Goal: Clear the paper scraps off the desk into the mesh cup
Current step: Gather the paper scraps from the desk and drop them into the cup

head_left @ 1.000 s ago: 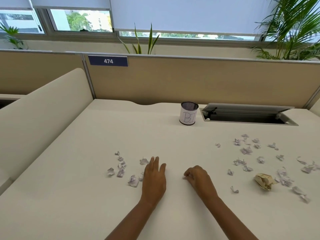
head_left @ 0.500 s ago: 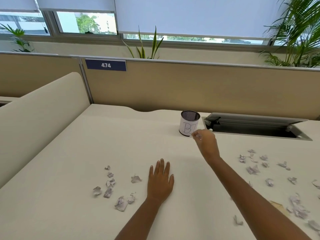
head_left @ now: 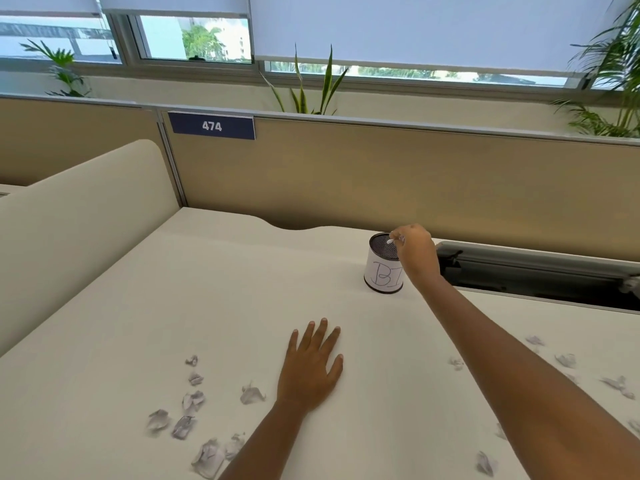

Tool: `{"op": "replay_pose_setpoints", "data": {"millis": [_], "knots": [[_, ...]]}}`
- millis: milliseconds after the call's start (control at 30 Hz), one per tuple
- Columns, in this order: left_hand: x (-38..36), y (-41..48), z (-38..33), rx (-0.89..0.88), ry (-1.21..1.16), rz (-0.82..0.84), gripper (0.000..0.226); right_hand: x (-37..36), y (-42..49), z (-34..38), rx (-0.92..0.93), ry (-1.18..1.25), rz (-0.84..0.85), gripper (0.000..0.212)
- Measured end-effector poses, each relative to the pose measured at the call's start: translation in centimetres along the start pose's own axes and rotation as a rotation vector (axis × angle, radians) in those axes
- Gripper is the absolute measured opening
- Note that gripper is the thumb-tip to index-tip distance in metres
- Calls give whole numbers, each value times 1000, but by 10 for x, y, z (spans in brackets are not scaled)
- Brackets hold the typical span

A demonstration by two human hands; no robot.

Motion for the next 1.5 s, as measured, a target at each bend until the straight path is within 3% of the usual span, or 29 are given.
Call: {"op": "replay_pose_setpoints", "data": {"millis": [133, 267, 333, 433, 667, 933, 1133, 1300, 1500], "knots": [[2, 1, -1, -7, 22, 14, 53, -17, 3, -5, -45, -9, 106, 27], [21, -3, -12, -70, 104, -86, 47, -9, -10, 0, -4, 63, 9, 29], [21, -2, -11, -44, 11, -62, 48, -4, -27, 7, 23, 125, -39, 28], [13, 3, -8, 8, -39, 133, 49, -6, -66, 16, 1, 238, -25, 22], [48, 3, 10, 17, 27, 90, 45, -45, -175, 54, -63, 401, 290, 18], [92, -24, 75, 187, 151, 161, 51, -71, -233, 113, 133, 319, 672, 46], [108, -48, 123, 384, 171, 321, 55, -79, -266, 133, 245, 217, 954, 68], [107, -62, 137, 486, 52, 370, 72, -78, -284, 144, 396, 109, 932, 62], [109, -64, 137, 492, 39, 223, 45, -72, -286, 145, 521, 7, 735, 30]]}}
Point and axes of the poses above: each hand's wrist, its own y-axis towards the middle knuckle, its own x-axis out of the back of the hand, z = x × y, the point moved 6 cm from there along y, towards the middle knuckle, and after that the axes turned 9 degrees about -z, right-handed, at the moved point
